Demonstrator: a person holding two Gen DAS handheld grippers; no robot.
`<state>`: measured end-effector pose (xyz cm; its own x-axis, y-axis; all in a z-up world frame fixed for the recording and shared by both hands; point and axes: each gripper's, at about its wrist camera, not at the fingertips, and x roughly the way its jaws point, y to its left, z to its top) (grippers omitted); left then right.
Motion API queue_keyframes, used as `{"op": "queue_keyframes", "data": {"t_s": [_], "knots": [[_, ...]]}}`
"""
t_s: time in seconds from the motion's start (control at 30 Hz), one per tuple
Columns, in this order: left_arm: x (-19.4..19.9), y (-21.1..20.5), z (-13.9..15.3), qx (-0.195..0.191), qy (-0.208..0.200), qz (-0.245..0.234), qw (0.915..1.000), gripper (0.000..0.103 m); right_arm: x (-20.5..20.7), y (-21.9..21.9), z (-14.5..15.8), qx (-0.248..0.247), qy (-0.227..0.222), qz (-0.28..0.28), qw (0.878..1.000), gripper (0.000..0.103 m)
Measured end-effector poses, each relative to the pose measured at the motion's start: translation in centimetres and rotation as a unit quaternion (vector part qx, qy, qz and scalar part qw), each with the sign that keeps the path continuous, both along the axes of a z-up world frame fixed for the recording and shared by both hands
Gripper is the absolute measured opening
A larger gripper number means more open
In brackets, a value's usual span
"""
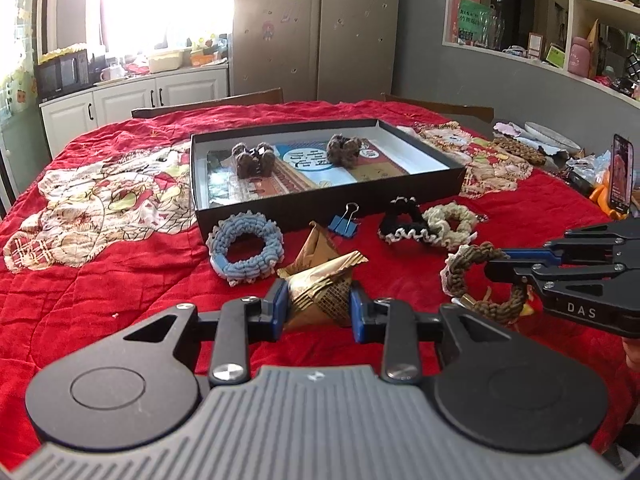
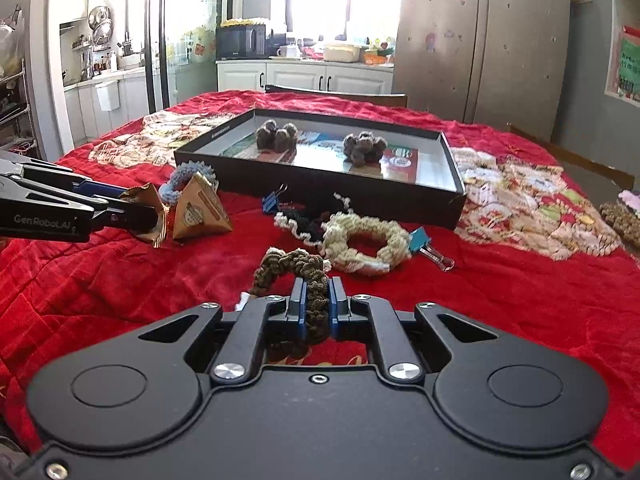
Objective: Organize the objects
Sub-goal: 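Carry the paper pyramid with the left gripper into the tray while the right carries the rope ring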
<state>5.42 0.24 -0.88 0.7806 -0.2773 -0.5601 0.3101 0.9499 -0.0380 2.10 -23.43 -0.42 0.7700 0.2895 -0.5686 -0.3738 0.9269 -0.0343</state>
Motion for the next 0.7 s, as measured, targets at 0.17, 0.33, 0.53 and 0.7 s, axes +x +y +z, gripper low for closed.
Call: {"op": "queue_keyframes", "data": {"t_s": [0.17, 0.33, 0.53, 0.7], "knots": [[-0.3, -0.1, 0.6, -0.004, -0.007, -0.002, 1.0, 0.035, -0.2, -0.2, 0.6, 0.0, -0.01, 0.0, 1.0, 0.011], [-0.5, -0.2, 1.4, -0.009, -0.014, -0.004, 0.9998, 0.035, -0.3, -0.1, 1.4, -0.001, -0.021, 0.002, 1.0, 0.011], [-0.5, -0.2, 2.4, -0.015, -0.029, -0.006, 0.9994, 0.035, -0.2, 0.0, 2.5, -0.002, -0.037, 0.006, 0.999, 0.011], [-0.2, -0.2, 3.4, -0.018, -0.04, -0.006, 0.999, 0.035, 0.2, 0.1, 3.3, 0.0, -0.047, 0.006, 0.999, 0.011]]}}
